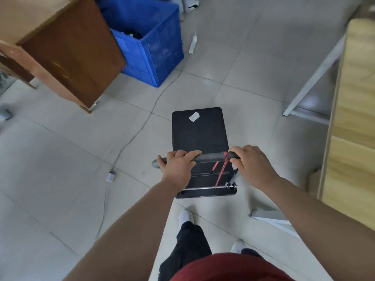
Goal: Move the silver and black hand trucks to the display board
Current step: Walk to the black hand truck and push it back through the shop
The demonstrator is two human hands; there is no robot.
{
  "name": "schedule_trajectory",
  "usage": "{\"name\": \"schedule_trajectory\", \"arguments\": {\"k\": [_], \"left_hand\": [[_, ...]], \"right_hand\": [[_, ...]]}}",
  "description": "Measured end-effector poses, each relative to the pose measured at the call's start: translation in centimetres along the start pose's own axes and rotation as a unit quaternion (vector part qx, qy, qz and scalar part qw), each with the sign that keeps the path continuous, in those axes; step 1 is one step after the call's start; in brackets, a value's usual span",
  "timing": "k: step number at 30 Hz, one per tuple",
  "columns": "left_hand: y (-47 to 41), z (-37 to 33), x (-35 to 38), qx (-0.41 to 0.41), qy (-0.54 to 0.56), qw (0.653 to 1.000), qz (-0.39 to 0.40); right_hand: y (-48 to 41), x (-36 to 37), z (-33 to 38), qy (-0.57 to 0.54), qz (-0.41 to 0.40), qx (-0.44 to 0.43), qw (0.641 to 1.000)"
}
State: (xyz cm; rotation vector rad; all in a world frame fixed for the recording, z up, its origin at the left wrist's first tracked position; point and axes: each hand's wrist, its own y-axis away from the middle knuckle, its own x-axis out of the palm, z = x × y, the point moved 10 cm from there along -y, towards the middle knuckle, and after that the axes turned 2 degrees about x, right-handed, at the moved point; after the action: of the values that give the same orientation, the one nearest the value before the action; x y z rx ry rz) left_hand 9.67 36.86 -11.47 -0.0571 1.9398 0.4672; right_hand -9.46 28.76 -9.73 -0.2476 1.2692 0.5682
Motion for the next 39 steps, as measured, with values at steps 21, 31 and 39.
{"name": "schedule_trajectory", "arguments": {"k": [21, 31, 39], "left_hand": [[-27.4, -5.4, -7.1, 0.107, -0.085, 0.987, 0.084], [-39.2, -10.6, -9.7, 0.080, -0.100, 0.989, 0.077], [-48.2, -15.1, -10.6, 0.118, -0.072, 0.988, 0.067]], "right_hand": [[-21.0, -5.2, -7.7, 0.032, -0.056, 0.106, 0.992], [-32.4, -9.4, -14.4, 0.014, -0.032, 0.080, 0.996], [-39.7, -11.8, -20.3, 0.006, -0.031, 0.113, 0.993]]}}
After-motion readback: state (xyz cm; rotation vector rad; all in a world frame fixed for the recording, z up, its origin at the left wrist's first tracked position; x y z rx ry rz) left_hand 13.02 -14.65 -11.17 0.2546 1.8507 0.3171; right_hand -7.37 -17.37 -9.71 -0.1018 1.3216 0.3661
